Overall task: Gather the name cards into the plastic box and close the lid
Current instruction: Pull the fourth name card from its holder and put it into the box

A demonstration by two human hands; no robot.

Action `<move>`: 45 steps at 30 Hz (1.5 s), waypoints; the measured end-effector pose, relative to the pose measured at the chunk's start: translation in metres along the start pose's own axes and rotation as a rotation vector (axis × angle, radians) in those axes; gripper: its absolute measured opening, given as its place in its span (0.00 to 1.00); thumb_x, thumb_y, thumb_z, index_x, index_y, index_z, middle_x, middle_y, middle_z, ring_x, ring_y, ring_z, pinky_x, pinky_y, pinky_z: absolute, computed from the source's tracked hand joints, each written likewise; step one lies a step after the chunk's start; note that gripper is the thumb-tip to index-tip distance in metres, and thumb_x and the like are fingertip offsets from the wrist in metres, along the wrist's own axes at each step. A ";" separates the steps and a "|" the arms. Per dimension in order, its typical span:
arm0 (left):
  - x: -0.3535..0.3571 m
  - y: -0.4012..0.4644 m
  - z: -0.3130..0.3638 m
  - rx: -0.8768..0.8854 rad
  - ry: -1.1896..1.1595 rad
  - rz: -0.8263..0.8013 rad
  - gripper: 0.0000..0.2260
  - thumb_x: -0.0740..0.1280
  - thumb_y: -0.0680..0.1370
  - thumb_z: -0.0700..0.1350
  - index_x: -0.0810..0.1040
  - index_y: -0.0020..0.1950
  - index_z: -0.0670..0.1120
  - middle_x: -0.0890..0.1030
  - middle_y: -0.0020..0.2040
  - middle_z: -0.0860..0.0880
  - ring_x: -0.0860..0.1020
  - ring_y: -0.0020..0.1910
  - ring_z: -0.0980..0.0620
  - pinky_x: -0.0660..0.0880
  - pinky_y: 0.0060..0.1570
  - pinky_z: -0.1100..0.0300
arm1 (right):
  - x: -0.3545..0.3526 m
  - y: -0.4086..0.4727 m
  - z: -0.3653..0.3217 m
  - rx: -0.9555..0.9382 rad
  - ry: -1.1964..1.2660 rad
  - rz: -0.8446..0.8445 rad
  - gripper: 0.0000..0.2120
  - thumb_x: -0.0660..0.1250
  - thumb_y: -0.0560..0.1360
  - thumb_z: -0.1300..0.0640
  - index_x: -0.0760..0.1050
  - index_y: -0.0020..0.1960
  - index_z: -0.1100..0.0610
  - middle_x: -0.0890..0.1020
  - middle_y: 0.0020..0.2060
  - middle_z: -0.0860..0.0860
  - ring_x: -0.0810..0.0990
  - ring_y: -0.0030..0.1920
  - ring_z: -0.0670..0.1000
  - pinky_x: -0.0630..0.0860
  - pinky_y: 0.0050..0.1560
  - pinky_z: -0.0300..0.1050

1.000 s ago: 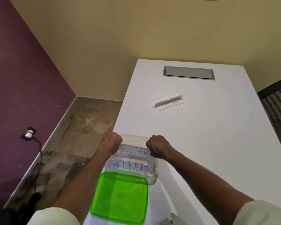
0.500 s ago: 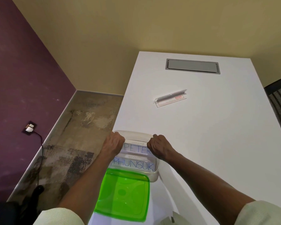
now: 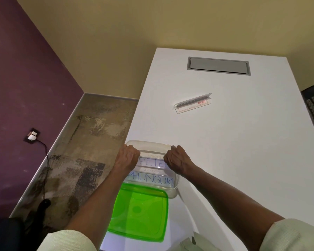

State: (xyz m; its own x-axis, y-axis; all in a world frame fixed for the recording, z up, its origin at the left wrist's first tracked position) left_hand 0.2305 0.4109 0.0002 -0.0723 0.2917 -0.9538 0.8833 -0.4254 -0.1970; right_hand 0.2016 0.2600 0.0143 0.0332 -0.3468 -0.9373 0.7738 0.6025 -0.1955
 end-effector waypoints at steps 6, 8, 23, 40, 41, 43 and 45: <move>-0.008 0.000 0.007 0.062 0.002 0.074 0.15 0.81 0.46 0.39 0.79 0.26 0.48 0.75 0.24 0.50 0.75 0.23 0.51 0.75 0.32 0.65 | -0.001 0.002 -0.001 0.017 -0.047 -0.026 0.15 0.74 0.56 0.66 0.71 0.25 0.50 0.69 0.19 0.45 0.69 0.24 0.47 0.58 0.30 0.39; -0.010 -0.002 0.011 0.100 0.018 0.099 0.14 0.80 0.47 0.37 0.79 0.27 0.47 0.74 0.25 0.50 0.75 0.23 0.51 0.75 0.33 0.65 | 0.004 -0.003 0.000 0.030 -0.092 -0.112 0.13 0.72 0.59 0.65 0.73 0.25 0.50 0.71 0.20 0.43 0.71 0.25 0.46 0.58 0.30 0.38; 0.003 0.000 0.009 0.005 0.010 0.037 0.12 0.74 0.64 0.38 0.81 0.45 0.45 0.83 0.39 0.47 0.80 0.40 0.47 0.75 0.42 0.60 | 0.006 -0.004 -0.005 0.122 0.142 -0.047 0.12 0.54 0.76 0.68 0.74 0.47 0.57 0.79 0.38 0.53 0.73 0.47 0.54 0.66 0.48 0.48; -0.062 -0.011 0.022 -0.256 -0.379 0.236 0.15 0.68 0.76 0.44 0.79 0.61 0.41 0.83 0.54 0.40 0.77 0.57 0.40 0.72 0.57 0.50 | -0.033 -0.061 0.044 0.292 0.198 0.273 0.16 0.67 0.74 0.53 0.71 0.29 0.54 0.77 0.24 0.52 0.74 0.32 0.57 0.59 0.33 0.45; -0.067 -0.012 0.026 -0.260 -0.387 0.251 0.15 0.68 0.76 0.44 0.80 0.61 0.41 0.83 0.54 0.40 0.78 0.56 0.40 0.72 0.57 0.50 | -0.034 -0.068 0.048 0.303 0.198 0.278 0.16 0.67 0.74 0.53 0.71 0.29 0.54 0.77 0.24 0.52 0.74 0.32 0.57 0.59 0.33 0.45; -0.077 -0.012 0.037 -0.259 -0.405 0.278 0.14 0.68 0.76 0.43 0.80 0.61 0.40 0.84 0.53 0.39 0.78 0.56 0.39 0.72 0.56 0.50 | -0.034 -0.082 0.058 0.325 0.198 0.288 0.16 0.67 0.74 0.52 0.72 0.29 0.54 0.77 0.24 0.51 0.75 0.32 0.56 0.59 0.33 0.45; -0.086 -0.011 0.048 -0.260 -0.428 0.292 0.15 0.68 0.76 0.42 0.80 0.61 0.40 0.83 0.55 0.39 0.77 0.58 0.39 0.72 0.58 0.49 | -0.033 -0.096 0.068 0.346 0.191 0.303 0.17 0.68 0.74 0.52 0.71 0.28 0.54 0.76 0.23 0.51 0.74 0.31 0.56 0.59 0.33 0.44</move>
State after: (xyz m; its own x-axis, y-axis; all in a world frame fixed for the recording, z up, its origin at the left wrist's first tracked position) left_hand 0.2052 0.3491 0.0738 0.0582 -0.2016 -0.9777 0.9757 -0.1959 0.0984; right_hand 0.1693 0.1645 0.0832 0.1977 -0.0358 -0.9796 0.9129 0.3707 0.1708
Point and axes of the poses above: each hand's wrist, its own y-axis towards the middle knuckle, its own x-axis out of the palm, z = x × y, the point moved 7 cm from there along y, towards the middle knuckle
